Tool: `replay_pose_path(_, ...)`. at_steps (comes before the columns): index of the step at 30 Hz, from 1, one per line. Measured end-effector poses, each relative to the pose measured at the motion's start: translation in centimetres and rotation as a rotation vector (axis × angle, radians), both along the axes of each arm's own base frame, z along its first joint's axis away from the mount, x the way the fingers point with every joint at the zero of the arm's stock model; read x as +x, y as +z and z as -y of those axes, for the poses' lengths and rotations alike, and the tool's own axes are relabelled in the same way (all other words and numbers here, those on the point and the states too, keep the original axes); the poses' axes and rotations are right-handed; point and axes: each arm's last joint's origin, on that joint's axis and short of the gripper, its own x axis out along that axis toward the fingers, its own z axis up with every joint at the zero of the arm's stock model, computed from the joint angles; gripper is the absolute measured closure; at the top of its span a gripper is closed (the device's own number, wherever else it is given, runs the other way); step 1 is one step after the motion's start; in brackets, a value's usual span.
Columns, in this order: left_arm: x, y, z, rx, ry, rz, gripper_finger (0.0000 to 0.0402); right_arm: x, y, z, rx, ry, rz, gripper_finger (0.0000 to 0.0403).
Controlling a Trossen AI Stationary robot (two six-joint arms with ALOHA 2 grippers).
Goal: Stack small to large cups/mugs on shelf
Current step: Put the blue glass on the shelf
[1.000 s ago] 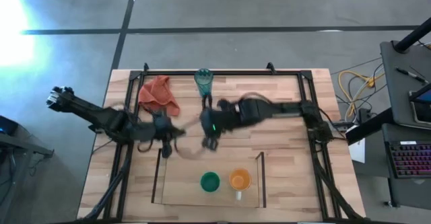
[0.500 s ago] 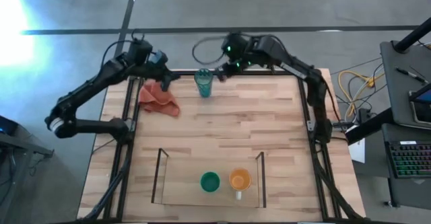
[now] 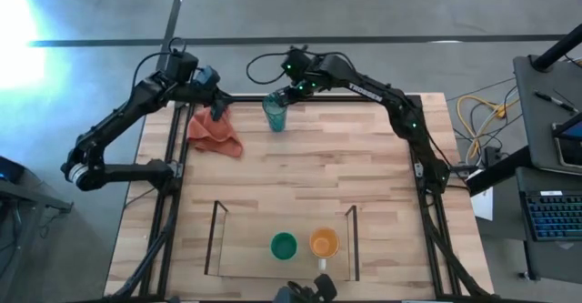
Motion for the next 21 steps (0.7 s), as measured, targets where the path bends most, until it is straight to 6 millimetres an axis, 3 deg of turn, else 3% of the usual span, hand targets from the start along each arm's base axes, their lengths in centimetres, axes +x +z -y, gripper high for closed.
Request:
replay_pose_path(14,-0.2,-2.5,0.1,-0.026,0.000,-0.064,0.0401,1.6,-3.0,0.6,0.013,-0.006,-0.016,0.0277)
replay_pose_path(17,-0.1,-1.9,-0.1,0.028,-0.002,-0.042,0.0401,1.4,-1.9,0.1,0.002,0.003,0.001,0.0277)
replay_pose_path(21,0.5,-0.8,-0.8,0.078,0.017,0.017,0.0401,0.3,0.9,-1.1,-0.056,-0.008,0.012,0.0277)
